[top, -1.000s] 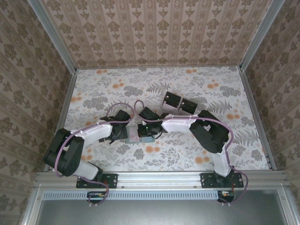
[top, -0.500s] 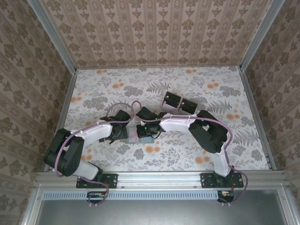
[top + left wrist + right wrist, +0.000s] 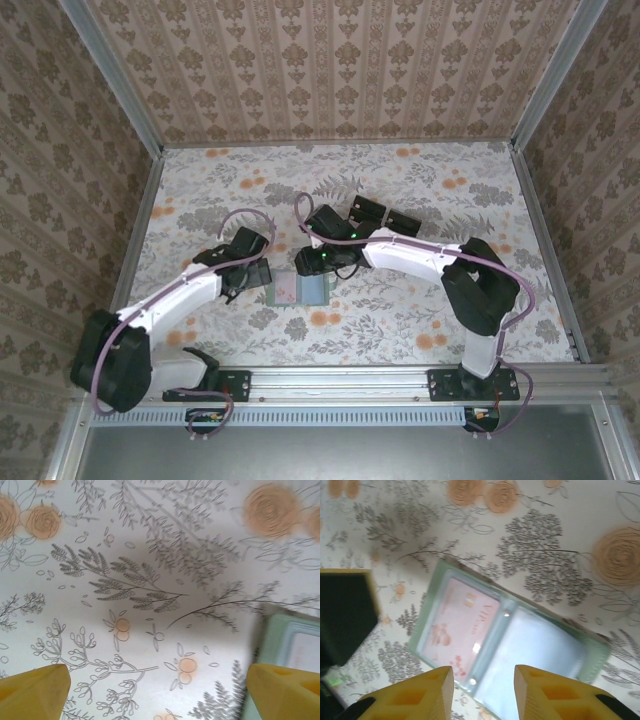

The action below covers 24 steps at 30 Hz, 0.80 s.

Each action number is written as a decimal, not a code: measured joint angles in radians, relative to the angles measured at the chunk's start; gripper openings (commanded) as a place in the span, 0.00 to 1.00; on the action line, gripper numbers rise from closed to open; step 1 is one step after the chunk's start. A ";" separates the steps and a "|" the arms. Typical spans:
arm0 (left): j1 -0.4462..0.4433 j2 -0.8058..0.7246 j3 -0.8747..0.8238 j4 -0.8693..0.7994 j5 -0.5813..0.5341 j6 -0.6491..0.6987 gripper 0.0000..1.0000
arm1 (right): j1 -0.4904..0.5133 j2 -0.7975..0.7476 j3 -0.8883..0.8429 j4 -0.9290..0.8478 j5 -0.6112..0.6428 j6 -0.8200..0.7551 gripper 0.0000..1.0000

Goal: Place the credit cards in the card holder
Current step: Flip over the card slot on the card holder.

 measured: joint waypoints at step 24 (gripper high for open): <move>0.000 -0.070 -0.010 0.039 0.105 0.000 1.00 | -0.005 0.123 0.019 -0.058 0.029 -0.070 0.52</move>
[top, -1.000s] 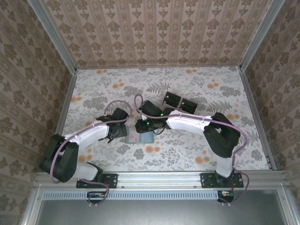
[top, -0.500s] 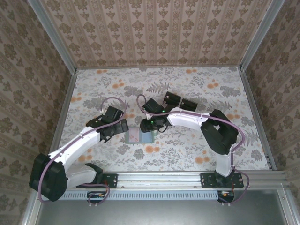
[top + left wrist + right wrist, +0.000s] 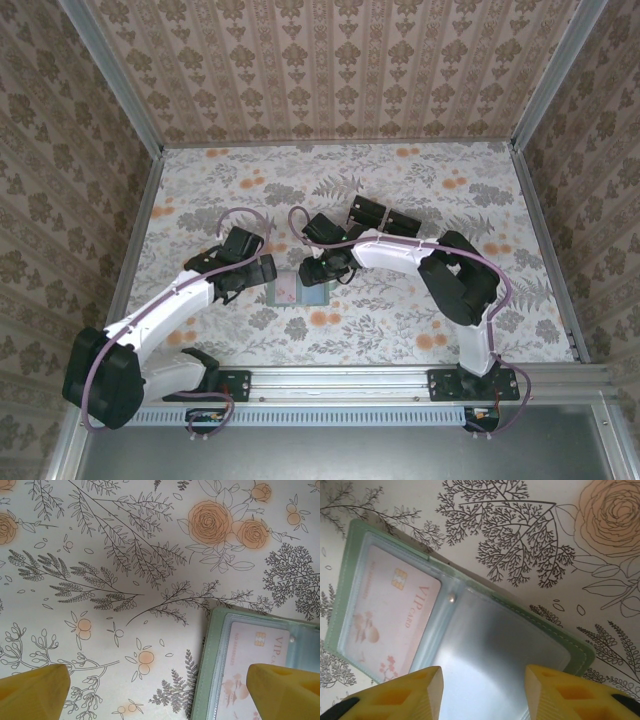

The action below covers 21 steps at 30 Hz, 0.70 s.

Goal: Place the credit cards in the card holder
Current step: Flip over the card slot on the card holder.

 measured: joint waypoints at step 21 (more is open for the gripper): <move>-0.091 0.001 -0.093 0.113 0.062 -0.001 1.00 | -0.047 0.027 -0.066 0.177 -0.154 0.133 0.50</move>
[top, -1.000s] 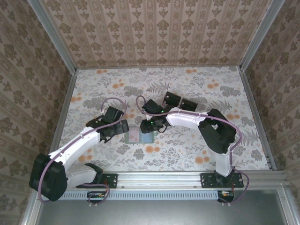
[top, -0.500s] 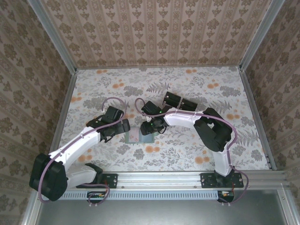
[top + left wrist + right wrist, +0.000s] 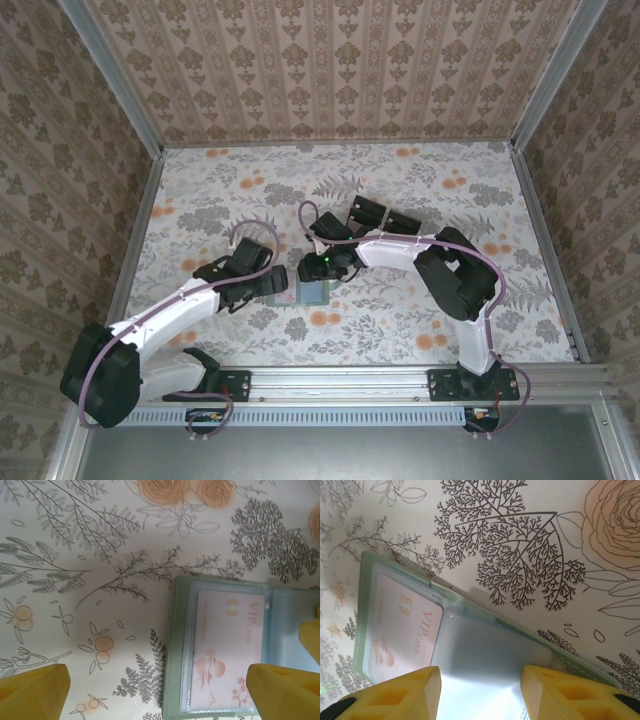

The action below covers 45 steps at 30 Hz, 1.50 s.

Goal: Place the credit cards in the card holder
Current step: Flip over the card slot on the card holder.

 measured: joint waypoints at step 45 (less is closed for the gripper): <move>-0.213 0.122 -0.063 0.250 -0.054 0.031 1.00 | -0.026 0.000 -0.078 0.209 -0.122 0.234 0.50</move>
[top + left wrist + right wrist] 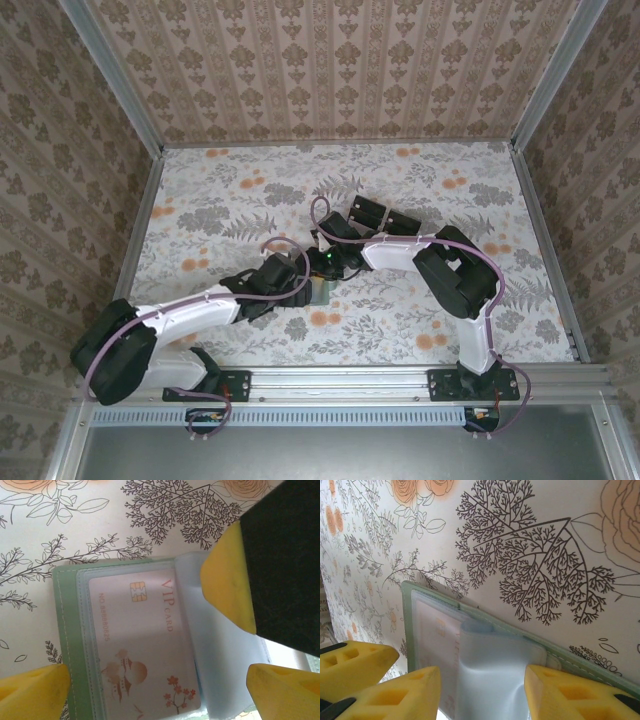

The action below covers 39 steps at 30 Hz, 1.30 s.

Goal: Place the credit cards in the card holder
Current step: Flip over the card slot on the card holder.

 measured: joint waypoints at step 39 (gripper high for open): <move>0.004 0.053 -0.017 -0.019 -0.074 -0.008 1.00 | -0.003 -0.126 -0.084 -0.019 0.040 0.001 0.55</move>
